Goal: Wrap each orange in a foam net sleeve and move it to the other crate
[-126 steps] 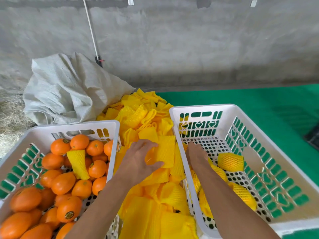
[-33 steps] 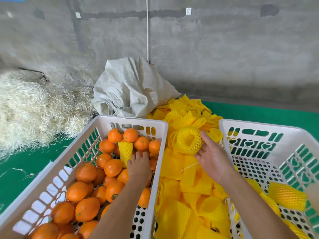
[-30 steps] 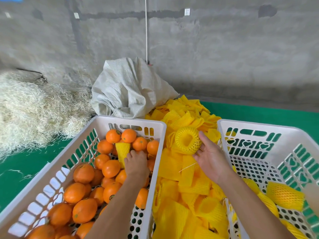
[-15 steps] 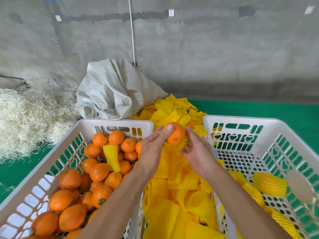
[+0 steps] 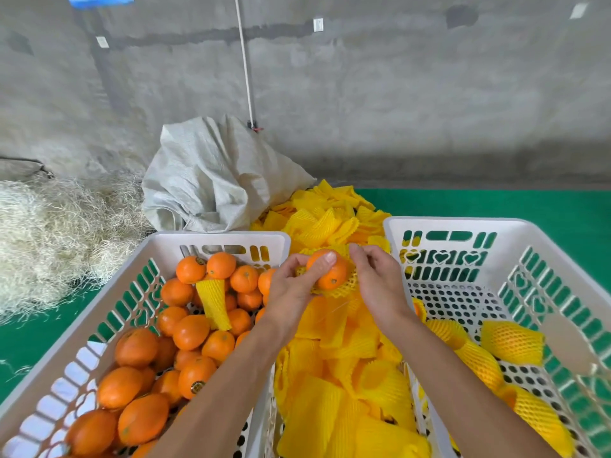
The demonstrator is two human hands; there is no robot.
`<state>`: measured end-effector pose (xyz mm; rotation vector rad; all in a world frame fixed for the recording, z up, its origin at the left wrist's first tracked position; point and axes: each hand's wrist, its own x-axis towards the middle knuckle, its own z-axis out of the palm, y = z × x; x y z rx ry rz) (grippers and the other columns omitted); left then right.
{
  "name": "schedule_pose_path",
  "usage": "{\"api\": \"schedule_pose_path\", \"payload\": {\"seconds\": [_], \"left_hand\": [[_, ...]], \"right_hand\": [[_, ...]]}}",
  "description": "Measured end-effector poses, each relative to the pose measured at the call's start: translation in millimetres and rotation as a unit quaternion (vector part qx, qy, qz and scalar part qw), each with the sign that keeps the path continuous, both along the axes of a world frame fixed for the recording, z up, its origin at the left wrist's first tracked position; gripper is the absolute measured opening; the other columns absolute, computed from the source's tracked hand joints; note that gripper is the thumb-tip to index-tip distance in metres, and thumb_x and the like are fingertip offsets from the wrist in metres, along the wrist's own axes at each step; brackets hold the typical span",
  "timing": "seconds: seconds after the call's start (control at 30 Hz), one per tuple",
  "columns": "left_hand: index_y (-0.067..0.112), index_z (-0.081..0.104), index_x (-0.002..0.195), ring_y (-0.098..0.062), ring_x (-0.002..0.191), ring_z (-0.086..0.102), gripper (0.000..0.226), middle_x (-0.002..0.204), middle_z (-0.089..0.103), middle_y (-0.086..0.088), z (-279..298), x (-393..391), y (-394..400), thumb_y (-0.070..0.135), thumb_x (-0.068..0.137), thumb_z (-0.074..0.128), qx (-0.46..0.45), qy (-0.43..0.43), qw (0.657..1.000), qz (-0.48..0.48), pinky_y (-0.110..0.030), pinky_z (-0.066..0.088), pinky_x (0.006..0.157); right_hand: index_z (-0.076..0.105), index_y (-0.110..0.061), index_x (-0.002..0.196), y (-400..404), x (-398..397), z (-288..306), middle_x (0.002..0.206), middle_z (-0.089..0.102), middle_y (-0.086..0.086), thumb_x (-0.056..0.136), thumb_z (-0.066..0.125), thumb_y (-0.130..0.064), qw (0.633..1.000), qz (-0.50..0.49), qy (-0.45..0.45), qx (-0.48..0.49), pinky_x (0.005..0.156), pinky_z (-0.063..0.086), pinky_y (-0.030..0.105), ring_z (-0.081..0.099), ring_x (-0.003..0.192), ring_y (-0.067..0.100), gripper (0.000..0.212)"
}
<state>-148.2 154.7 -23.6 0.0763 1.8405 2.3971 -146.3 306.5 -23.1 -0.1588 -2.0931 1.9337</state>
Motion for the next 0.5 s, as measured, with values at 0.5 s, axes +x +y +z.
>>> {"api": "schedule_pose_path", "payload": {"seconds": [0.5], "left_hand": [[-0.010,0.068,0.122,-0.019,0.073,0.054,0.067,0.091,0.057,-0.014,-7.1,3.1,8.1,0.039,0.081,0.088,-0.008,-0.204,0.978,-0.049,-0.028,0.057,0.068]], "right_hand": [[0.070,-0.008,0.104,-1.6,20.8,5.6,0.096,0.064,0.002,0.103,0.060,-0.024,0.861,-0.039,0.287,0.419,0.051,0.048,0.032,0.059,0.071,0.017,0.018]]}}
